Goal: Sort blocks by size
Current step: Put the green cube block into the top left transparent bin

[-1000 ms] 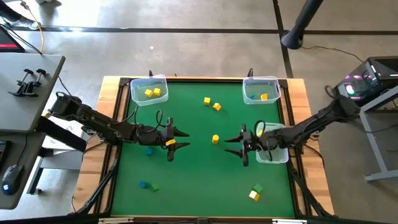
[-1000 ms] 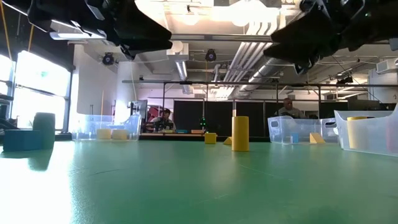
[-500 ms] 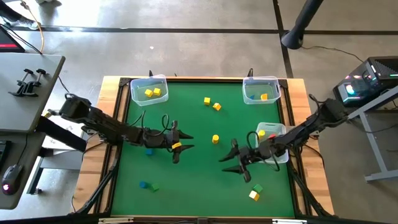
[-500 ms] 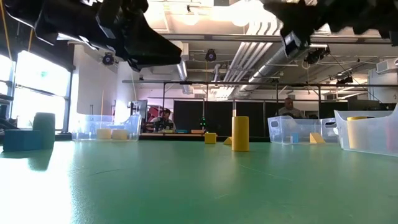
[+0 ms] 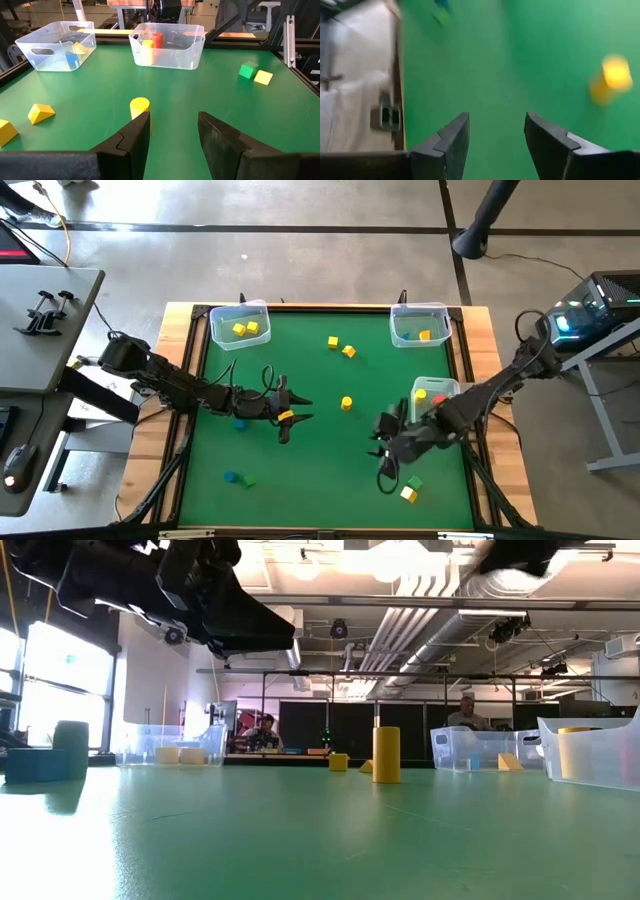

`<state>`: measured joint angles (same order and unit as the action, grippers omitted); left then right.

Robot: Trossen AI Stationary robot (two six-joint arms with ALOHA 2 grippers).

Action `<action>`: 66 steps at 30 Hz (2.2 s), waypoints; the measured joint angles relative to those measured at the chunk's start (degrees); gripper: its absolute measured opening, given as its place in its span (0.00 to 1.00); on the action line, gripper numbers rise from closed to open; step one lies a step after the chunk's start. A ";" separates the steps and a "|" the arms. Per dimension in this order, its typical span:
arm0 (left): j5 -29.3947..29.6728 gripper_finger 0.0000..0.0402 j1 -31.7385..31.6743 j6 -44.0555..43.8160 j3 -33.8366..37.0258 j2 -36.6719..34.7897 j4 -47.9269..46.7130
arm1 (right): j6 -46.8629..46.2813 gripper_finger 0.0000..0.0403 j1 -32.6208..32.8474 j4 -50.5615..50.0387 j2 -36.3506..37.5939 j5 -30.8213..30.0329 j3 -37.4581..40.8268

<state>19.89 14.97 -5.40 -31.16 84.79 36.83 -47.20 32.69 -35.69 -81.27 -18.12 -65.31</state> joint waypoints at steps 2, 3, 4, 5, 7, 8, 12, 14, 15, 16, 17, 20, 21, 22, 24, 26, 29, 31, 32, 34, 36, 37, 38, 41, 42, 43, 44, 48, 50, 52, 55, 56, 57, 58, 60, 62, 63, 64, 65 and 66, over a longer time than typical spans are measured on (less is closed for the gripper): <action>0.08 0.38 0.26 0.42 0.00 0.00 0.01 | -9.73 0.45 1.58 -10.10 -1.28 2.74 -4.48; 0.08 0.38 0.49 0.49 0.00 0.00 0.04 | -14.43 0.45 2.32 -13.69 -1.73 4.78 -6.03; 0.08 0.38 0.70 0.53 0.00 0.00 0.15 | -19.59 0.45 3.35 -16.24 -2.10 6.72 -6.96; 0.08 0.38 0.90 0.71 0.00 0.00 0.34 | -24.68 0.45 4.54 -18.04 -2.44 7.83 -7.22; 0.06 0.38 1.14 1.39 0.00 0.00 0.48 | -33.55 0.45 7.32 -19.22 -3.52 8.22 -6.62; 0.06 0.38 1.29 1.62 0.00 0.00 0.51 | -37.29 0.45 8.73 -19.17 -4.14 8.53 -5.84; 0.06 0.38 1.35 2.07 0.00 0.00 0.75 | -51.89 0.45 13.16 -18.93 -7.34 12.69 -2.21; 0.06 0.38 1.35 2.13 0.00 0.00 0.75 | -56.49 0.45 14.41 -18.63 -9.41 14.22 -1.15; 0.06 0.38 1.35 2.24 0.00 0.00 0.77 | -57.65 0.45 14.81 -18.11 -10.38 14.86 -0.91; 0.06 0.38 1.34 2.47 0.00 0.00 0.81 | -57.92 0.45 14.97 -17.48 -11.38 15.46 -0.82; 0.06 0.38 1.35 2.60 0.00 0.00 0.84 | -57.90 0.45 15.01 -16.91 -12.28 15.61 -0.71; 0.04 0.38 1.30 2.66 0.00 0.00 1.21 | -57.91 0.45 14.14 -16.86 -14.79 16.46 -0.51; 0.03 0.38 1.19 2.68 0.00 0.00 1.48 | -57.92 0.45 13.67 -16.88 -15.61 18.08 -0.51; 0.03 0.38 1.18 2.68 0.00 0.00 1.91 | -57.86 0.45 13.20 -17.09 -16.37 20.04 -0.51; 0.03 0.38 1.18 2.68 0.00 -0.02 2.54 | -56.70 0.45 12.34 -17.95 -17.80 23.52 -0.51; 0.03 0.38 1.18 2.68 0.00 -0.02 2.59 | -54.75 0.45 11.75 -18.30 -19.00 25.40 -0.51; 0.02 0.38 1.18 2.68 0.00 -0.02 2.54 | -52.29 0.45 11.14 -17.73 -20.71 26.07 -0.51; -0.05 0.38 1.29 2.66 -0.01 -0.02 2.52 | -50.07 0.45 10.65 -16.71 -21.68 28.62 -0.51; -0.14 0.38 1.32 2.66 0.00 -0.02 2.51 | -49.17 0.45 10.41 -16.66 -22.20 29.89 -0.51; -0.19 0.38 1.33 2.63 0.00 -0.02 2.52 | -47.93 0.45 10.10 -16.86 -23.10 31.20 -0.51; -0.25 0.38 1.33 2.48 -0.01 -0.02 2.50 | -46.67 0.45 10.03 -16.91 -23.94 31.24 -0.51; -0.25 0.38 1.33 2.48 0.00 -0.02 2.50 | -46.27 0.45 10.03 -17.09 -24.31 31.22 -0.51; -0.25 0.38 1.34 2.48 0.00 -0.02 2.50 | -46.18 0.45 10.03 -17.22 -24.65 31.22 -0.50; -0.23 0.38 1.56 2.51 0.00 -0.02 2.51 | -46.16 0.44 10.03 -17.28 -25.52 31.22 -0.49; -0.24 0.38 1.59 2.51 -0.01 -0.02 2.51 | -46.07 0.43 10.03 -17.27 -25.70 31.22 -0.49; -0.25 0.38 1.61 2.51 0.00 -0.02 2.50 | -45.66 0.41 10.03 -17.14 -25.79 31.21 -0.48; -0.25 0.38 1.61 2.51 0.00 -0.02 2.50 | -45.31 0.39 10.03 -17.17 -25.84 31.22 -0.44; -0.25 0.38 1.61 2.53 -0.01 -0.02 2.48 | -45.28 0.33 10.03 -17.32 -25.84 30.91 -0.44; -0.25 0.38 1.61 2.53 0.00 -0.02 2.48 | -45.29 0.33 10.03 -17.39 -25.84 30.80 -0.44; -0.25 0.38 1.61 2.55 0.00 -0.02 2.48 | -45.27 0.33 9.80 -17.41 -25.84 30.77 -0.44; -0.24 0.38 1.61 2.55 -0.01 -0.02 2.46 | -44.73 0.34 9.29 -17.43 -25.84 30.71 -0.44; -0.25 0.38 1.61 2.55 0.00 -0.02 2.46 | -44.11 0.34 9.03 -17.43 -25.84 30.71 -0.44; -0.25 0.38 1.61 2.55 0.00 -0.02 2.46 | -43.53 0.34 8.82 -17.56 -25.84 30.65 -0.42; -0.25 0.38 1.61 2.55 0.00 -0.02 2.46 | -42.55 0.33 8.55 -17.94 -25.84 30.41 -0.42; -0.24 0.38 1.61 2.62 0.00 -0.02 2.46 | -40.79 0.33 7.98 -19.07 -25.84 29.49 -0.42; -0.24 0.38 1.61 2.64 0.00 -0.02 2.46 | -38.63 0.33 7.27 -20.13 -25.84 27.85 -0.42; -0.23 0.38 1.61 2.64 0.00 -0.02 2.46 | -37.19 0.33 6.90 -19.87 -25.84 26.85 -0.42; -0.23 0.38 1.61 2.64 0.00 -0.02 2.46 | -35.55 0.33 6.49 -19.56 -25.84 25.94 -0.42; -0.23 0.38 1.61 2.64 0.00 -0.02 2.46 | -33.47 0.33 6.01 -18.88 -25.82 24.92 -0.42; -0.24 0.38 1.61 2.64 0.00 -0.02 2.46 | -31.23 0.33 5.51 -17.76 -25.77 23.79 -0.42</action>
<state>19.65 16.58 -2.76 -31.16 84.77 39.29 -78.43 38.21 -53.45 -107.04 5.67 -65.73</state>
